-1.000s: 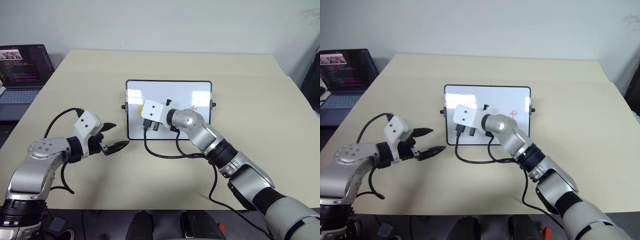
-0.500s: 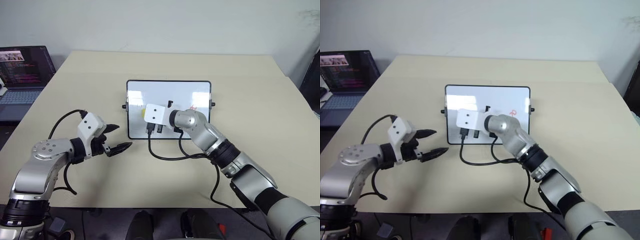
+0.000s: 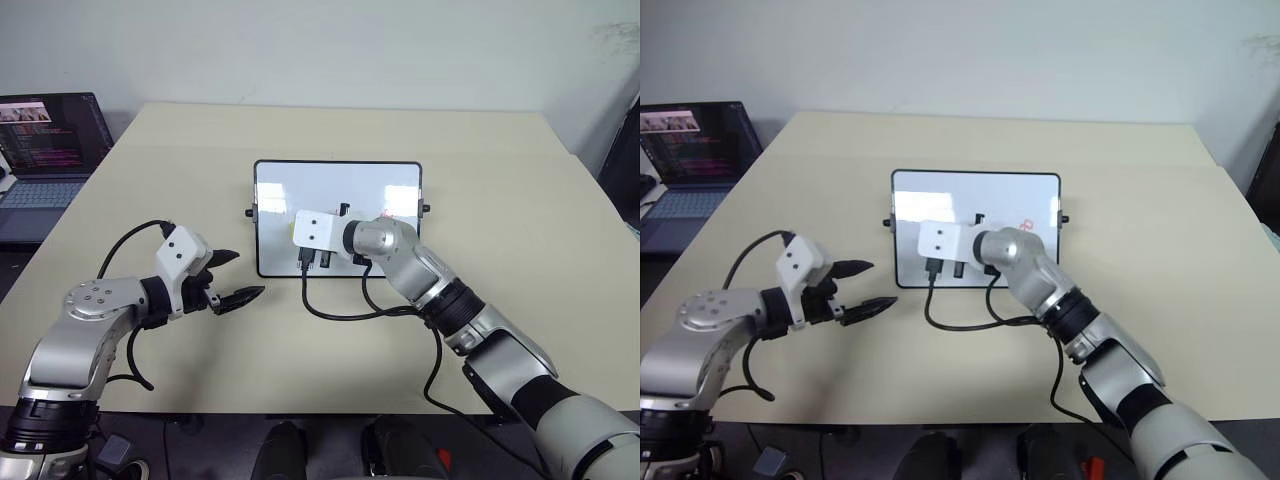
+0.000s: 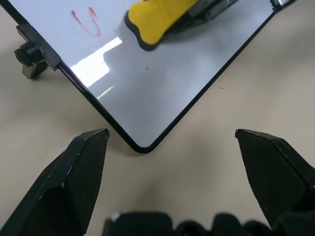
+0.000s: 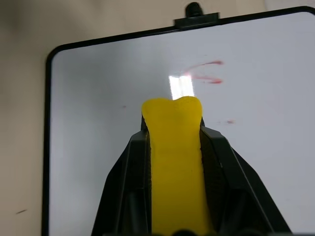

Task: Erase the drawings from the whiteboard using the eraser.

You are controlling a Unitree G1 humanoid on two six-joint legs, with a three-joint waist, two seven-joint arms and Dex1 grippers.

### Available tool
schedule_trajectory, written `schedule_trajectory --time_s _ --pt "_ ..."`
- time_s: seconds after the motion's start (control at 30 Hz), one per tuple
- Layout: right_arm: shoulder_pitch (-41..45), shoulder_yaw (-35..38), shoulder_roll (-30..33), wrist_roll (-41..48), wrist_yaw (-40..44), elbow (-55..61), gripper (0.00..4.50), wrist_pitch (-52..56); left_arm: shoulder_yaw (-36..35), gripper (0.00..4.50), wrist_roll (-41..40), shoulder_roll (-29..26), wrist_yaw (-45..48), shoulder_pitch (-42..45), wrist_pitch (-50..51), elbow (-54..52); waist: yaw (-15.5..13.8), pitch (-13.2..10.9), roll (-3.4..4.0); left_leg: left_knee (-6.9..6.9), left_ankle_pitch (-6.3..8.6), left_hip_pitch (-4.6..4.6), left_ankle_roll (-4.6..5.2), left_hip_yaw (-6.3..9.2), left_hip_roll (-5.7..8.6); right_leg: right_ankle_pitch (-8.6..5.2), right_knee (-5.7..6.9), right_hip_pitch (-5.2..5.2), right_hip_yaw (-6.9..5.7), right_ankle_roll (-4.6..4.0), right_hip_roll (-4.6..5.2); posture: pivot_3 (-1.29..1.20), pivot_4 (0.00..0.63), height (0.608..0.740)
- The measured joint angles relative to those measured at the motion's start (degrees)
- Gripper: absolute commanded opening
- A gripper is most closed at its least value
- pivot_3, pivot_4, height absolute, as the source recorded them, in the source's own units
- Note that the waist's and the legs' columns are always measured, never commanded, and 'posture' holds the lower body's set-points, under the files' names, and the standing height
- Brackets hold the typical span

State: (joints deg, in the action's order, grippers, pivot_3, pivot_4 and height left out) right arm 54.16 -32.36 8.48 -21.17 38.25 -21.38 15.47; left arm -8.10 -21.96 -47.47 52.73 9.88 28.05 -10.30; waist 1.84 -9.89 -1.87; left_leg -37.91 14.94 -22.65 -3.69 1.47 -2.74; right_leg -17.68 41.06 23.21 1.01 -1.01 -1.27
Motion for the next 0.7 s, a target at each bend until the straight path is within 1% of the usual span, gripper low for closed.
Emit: schedule_trajectory --time_s 0.07,0.17,0.23,0.3,0.37,0.5,0.57,0.63,0.7 --pt "0.29 0.03 -1.01 -0.12 -1.36 -1.25 1.01 -1.35 -0.16 4.5 0.7 0.0 -1.11 0.01 -0.07 0.77 0.03 0.0 0.0 0.0 0.0 0.02 0.0 0.0 0.0 0.0 0.02 0.0 0.01 0.0 -0.01 0.0 0.15 0.74" --pt "1.73 0.05 -3.46 -1.17 -6.05 -4.92 1.01 -4.34 -0.22 4.5 1.42 0.0 -2.47 0.01 -0.08 1.84 0.18 -0.03 0.0 0.02 0.0 0.0 0.0 -0.01 0.0 0.0 0.01 0.03 0.02 0.0 -0.06 0.0 0.15 0.74" --pt "4.18 0.24 -5.24 -1.82 -8.8 -8.37 1.01 -6.23 -0.25 4.5 1.71 0.0 -3.04 0.01 -0.1 1.88 0.2 -0.07 0.0 0.05 0.0 -0.05 0.0 -0.01 -0.01 0.0 -0.01 0.08 0.03 0.0 -0.05 0.0 0.15 0.74" --pt "6.22 0.75 -5.96 -1.98 -9.7 -10.22 1.01 -7.1 -0.27 4.5 1.73 0.0 -3.27 -0.03 -0.1 1.88 0.13 -0.07 0.0 0.05 0.0 -0.11 0.0 0.01 -0.06 0.0 -0.09 0.09 0.01 0.0 -0.05 0.0 0.15 0.74" --pt "7.52 0.65 -6.27 -2.2 -7.94 -11.41 1.01 -7.3 -0.57 4.5 1.72 -0.01 -3.38 -0.35 -0.09 1.83 0.09 -0.07 0.0 0.07 0.01 -0.13 0.0 0.02 -0.05 -0.01 -0.17 0.09 0.03 -0.01 -0.02 0.0 0.15 0.74" --pt "6.94 -1.54 -6.07 -2.27 -1.42 -11.99 1.01 -7.42 -1.44 4.5 1.72 -0.03 -3.52 -1.74 -0.06 1.73 0.06 -0.08 0.01 0.07 0.01 -0.15 0.01 0.01 -0.03 -0.01 -0.21 0.09 0.05 0.0 0.04 0.0 0.15 0.74" --pt "6.52 -1.96 -6.03 -2.3 0.45 -11.9 1.01 -7.38 -1.48 4.5 1.7 -0.03 -3.51 -2.16 -0.01 1.63 0.06 -0.08 0.01 0.05 0.01 -0.13 0.01 0.03 -0.03 -0.01 -0.16 0.08 0.02 0.0 0.04 0.0 0.15 0.74" --pt "6.34 -2.06 -6.06 -2.4 0.3 -12.01 1.01 -7.64 -1.56 4.5 1.7 -0.03 -3.58 -2.29 0.0 1.63 0.06 -0.08 0.01 0.05 0.01 -0.11 0.01 0.05 -0.03 -0.01 -0.1 0.08 -0.01 0.0 0.03 0.0 0.15 0.74" --pt "6.91 -1.98 -6.71 -2.69 -2.74 -13.83 1.01 -9.01 -1.89 4.5 1.68 -0.03 -3.64 -2.36 0.04 1.57 0.08 -0.09 0.02 0.04 0.01 -0.08 0.01 0.05 -0.03 -0.01 -0.04 0.08 -0.01 0.0 0.03 0.0 0.15 0.74"
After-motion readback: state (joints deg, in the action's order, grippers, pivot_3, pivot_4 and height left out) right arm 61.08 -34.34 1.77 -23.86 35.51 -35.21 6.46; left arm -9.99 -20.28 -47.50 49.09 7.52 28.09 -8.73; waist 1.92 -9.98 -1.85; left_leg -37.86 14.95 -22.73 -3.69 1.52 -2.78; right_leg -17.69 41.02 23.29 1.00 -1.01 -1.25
